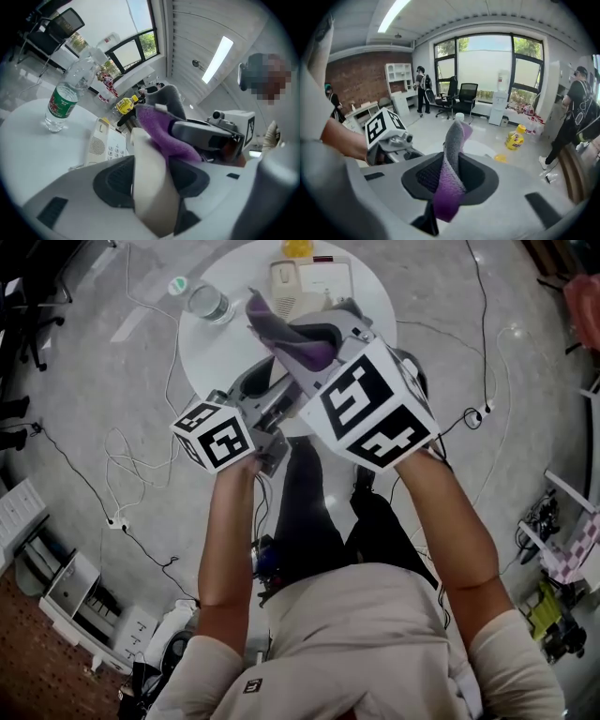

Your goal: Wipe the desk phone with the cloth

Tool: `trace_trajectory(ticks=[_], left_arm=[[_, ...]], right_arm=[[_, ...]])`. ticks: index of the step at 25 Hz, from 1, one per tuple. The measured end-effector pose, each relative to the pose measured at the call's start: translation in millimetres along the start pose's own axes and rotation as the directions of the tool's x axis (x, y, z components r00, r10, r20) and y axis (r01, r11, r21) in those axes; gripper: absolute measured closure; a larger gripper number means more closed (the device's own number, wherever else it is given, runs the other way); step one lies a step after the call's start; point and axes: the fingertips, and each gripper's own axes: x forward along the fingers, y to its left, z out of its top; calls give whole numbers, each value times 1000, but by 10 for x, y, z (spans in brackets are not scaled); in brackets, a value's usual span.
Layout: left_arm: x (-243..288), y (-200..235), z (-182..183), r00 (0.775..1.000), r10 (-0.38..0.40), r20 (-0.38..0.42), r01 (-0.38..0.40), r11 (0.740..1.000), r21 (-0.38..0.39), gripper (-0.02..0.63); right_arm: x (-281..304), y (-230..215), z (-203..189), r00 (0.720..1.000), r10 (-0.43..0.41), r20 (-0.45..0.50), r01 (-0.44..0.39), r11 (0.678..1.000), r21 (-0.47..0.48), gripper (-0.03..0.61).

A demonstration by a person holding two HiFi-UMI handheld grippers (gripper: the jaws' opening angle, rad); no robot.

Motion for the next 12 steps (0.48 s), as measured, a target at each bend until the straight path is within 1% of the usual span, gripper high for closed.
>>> trace_trajectory(ticks=[2,5,12], left_arm=[[-6,-3,-2,1000,7,-10,-7,1000,21,394],[-10,10,-13,1000,13,-19,-12,999,35,394],[12,-39,-42,999,8,-37,-6,998,56,396]], right_arm=[[27,-63,-83,999,-19,-30,19,1000,-7,502],[36,-226,-201,998,-43,-43,44,999,21,502],[-92,-887,-514,984,-160,-76,168,979,115,503]])
